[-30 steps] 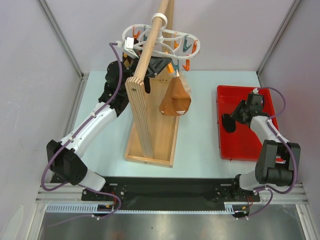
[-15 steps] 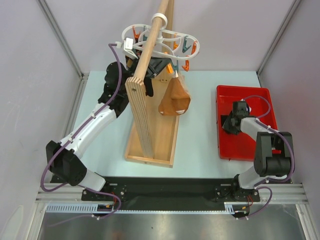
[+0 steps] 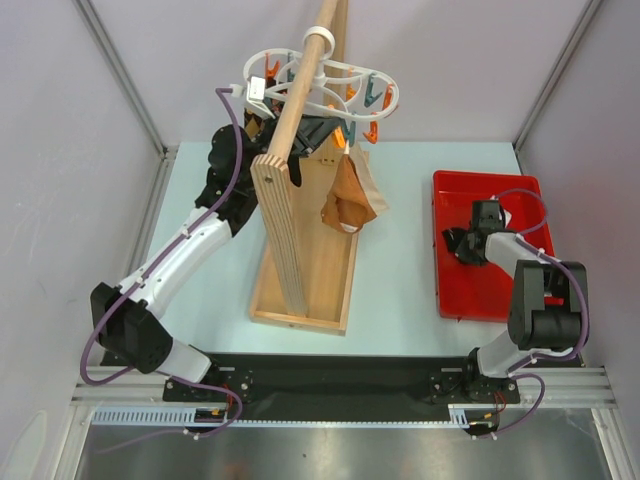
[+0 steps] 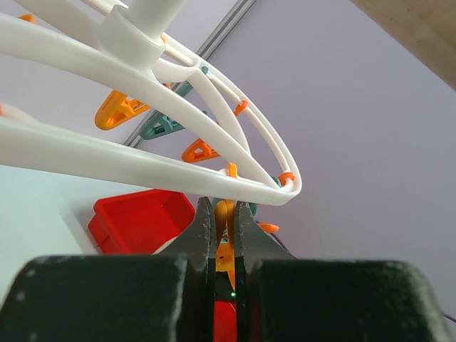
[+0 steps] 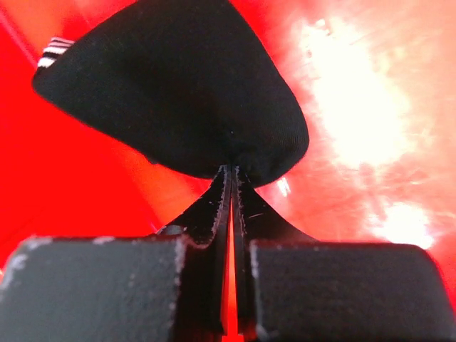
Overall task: Clip the socks to the hanger
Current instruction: Pick up the sock from the bin, then place the sock in the bin.
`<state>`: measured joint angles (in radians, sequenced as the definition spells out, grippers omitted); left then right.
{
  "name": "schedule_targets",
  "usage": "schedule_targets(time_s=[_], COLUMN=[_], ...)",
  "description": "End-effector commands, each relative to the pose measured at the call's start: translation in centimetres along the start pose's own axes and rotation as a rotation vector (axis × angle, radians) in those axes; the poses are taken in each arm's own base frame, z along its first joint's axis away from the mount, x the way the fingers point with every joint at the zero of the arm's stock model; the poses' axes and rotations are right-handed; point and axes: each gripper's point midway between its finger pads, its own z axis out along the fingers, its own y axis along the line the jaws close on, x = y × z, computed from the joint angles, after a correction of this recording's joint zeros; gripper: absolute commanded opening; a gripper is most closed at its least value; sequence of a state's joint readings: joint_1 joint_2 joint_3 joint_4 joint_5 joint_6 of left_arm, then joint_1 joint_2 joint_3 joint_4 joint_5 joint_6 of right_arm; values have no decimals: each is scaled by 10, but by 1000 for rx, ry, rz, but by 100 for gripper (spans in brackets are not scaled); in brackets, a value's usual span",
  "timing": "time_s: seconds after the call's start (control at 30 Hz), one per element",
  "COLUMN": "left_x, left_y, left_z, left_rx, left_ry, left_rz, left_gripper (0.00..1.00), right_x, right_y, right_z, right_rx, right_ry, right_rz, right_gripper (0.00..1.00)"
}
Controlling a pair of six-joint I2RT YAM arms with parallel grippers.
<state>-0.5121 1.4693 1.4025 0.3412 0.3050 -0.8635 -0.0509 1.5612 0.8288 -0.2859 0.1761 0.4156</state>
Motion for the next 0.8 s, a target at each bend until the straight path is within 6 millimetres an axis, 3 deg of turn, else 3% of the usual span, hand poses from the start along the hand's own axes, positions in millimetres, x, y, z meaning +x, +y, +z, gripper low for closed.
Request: schedule_targets(time_s=[0.0,0.03,0.13,0.17,0.23,0.27,0.4,0.6,0.77], left_x=[18,18,18,19,19,19,18,19,20], left_y=[6,7,7,7,7,7,8,8,6], left_z=[-9,-10,-10,-10,-10,-10,-9,-8,-10], left_rx=[-34,-37,-37,-34,-33,-32,-35,-28,-24], left_ry=[70,68,66,70,69,70,66,70,71], left_rz=[-29,-28,-29,-31,-33,-33,-33,-38,-39], left_gripper=[0,0,0,0,0,0,0,0,0], right_x=[-36,-56,-88,-115,-132,-153,-179,-166,-138], right_y=[1,8,16,24,25,31,37,29,23], right_z=[-21,-35,-58,-73,-79,-91,-111,-108,-104], right_rx=[-11,-37,-77,-102,-101,-116,-150,-189,-202], right_ry=[-74,-128,-200,-253,-253,-287,-313,-269,-233], right_rz=[2,7,15,24,18,21,27,60,84], right_gripper=[0,0,0,0,0,0,0,0,0])
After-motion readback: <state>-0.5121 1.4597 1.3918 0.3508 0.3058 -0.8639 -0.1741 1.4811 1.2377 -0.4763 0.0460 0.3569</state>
